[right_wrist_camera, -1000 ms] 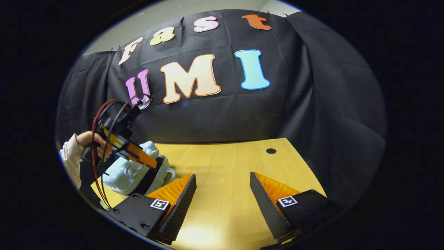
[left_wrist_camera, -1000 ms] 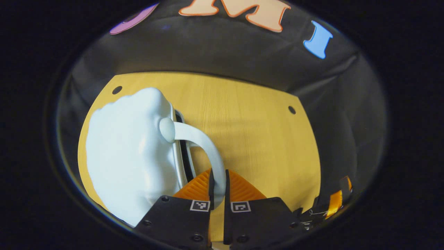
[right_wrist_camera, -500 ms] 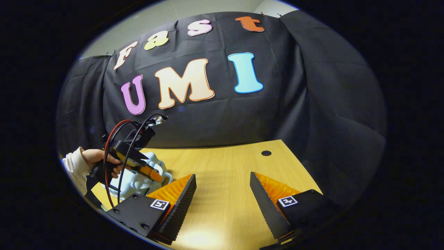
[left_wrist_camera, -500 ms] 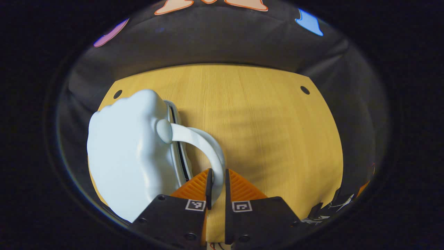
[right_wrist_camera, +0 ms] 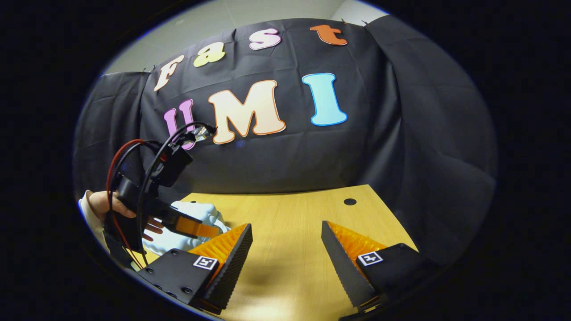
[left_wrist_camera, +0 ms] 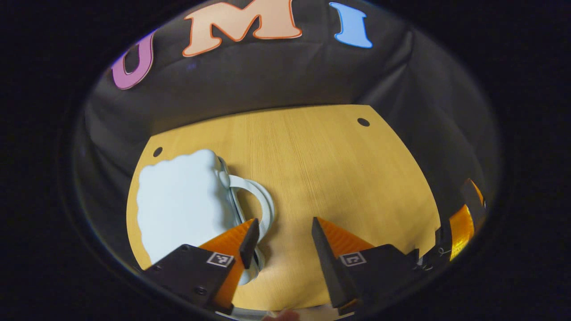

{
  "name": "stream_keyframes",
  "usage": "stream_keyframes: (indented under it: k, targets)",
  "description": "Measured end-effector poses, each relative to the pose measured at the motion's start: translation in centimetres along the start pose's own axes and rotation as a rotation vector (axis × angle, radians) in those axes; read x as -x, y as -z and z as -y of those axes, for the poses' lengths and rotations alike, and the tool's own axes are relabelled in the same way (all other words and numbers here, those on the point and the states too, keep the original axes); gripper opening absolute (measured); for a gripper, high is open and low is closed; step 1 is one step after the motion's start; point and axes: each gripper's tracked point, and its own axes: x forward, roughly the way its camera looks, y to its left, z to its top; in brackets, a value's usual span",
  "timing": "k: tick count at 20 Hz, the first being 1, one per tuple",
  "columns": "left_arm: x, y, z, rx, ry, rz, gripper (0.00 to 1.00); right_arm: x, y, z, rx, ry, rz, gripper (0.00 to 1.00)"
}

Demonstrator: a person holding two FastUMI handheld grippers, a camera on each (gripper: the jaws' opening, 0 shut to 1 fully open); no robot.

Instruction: First open the suitcase, pack the skin care products into it, and then close the suitcase.

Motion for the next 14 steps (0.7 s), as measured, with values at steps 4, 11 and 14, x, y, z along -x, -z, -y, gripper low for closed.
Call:
stream_keyframes:
  k: [4, 11, 14]
  targets:
    - [3.3, 1.3, -1.3, -0.019, -0.066, 0.053, 0.96, 0.6, -0.5, -1.1, 0.013, -0.024, 0.013, 0.98]
    - [5.6, 3.5, -1.2, 0.063, -0.028, 0.051, 0.96, 1.6, -0.8, -3.0, 0.018, -0.058, 0.028, 0.97]
    - [6.0, 3.7, -1.6, 0.066, -0.031, 0.048, 0.96, 1.6, -0.7, -3.6, 0.028, -0.06, 0.026, 0.98]
